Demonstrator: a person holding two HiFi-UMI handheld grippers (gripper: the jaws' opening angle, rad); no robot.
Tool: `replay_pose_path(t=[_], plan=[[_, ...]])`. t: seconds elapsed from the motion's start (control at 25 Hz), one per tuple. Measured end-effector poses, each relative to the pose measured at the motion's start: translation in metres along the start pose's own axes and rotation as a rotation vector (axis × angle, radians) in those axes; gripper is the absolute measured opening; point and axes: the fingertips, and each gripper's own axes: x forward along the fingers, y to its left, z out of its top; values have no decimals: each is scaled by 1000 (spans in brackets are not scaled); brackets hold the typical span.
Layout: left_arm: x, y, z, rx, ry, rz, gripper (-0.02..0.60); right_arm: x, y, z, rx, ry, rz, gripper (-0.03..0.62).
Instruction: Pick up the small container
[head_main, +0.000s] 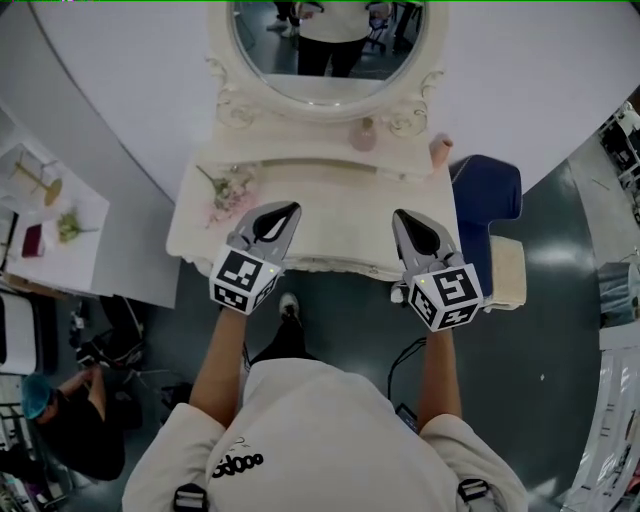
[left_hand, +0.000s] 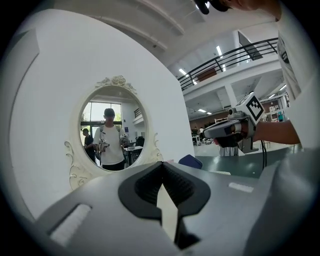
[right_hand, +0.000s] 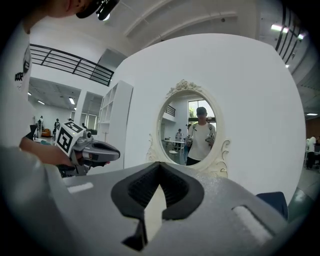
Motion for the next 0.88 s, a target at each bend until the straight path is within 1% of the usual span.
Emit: replay_pose_path(t=[0.24, 0.44, 0.68, 0.76, 0.88], plan=[[58, 70, 3, 41, 9, -34, 18, 79, -27, 18, 12, 15, -14, 2], [104, 117, 3, 36, 7, -71, 18, 132, -58, 25, 30, 39, -57, 2], [151, 152, -7, 25, 43, -110, 18, 179, -100, 20, 28, 56, -112, 2], [164, 161, -12, 6, 57, -100, 18, 189, -111, 16, 12, 69, -118, 2], [187, 170, -7, -18, 45, -69, 18, 204, -135, 13, 17, 70, -91, 2]])
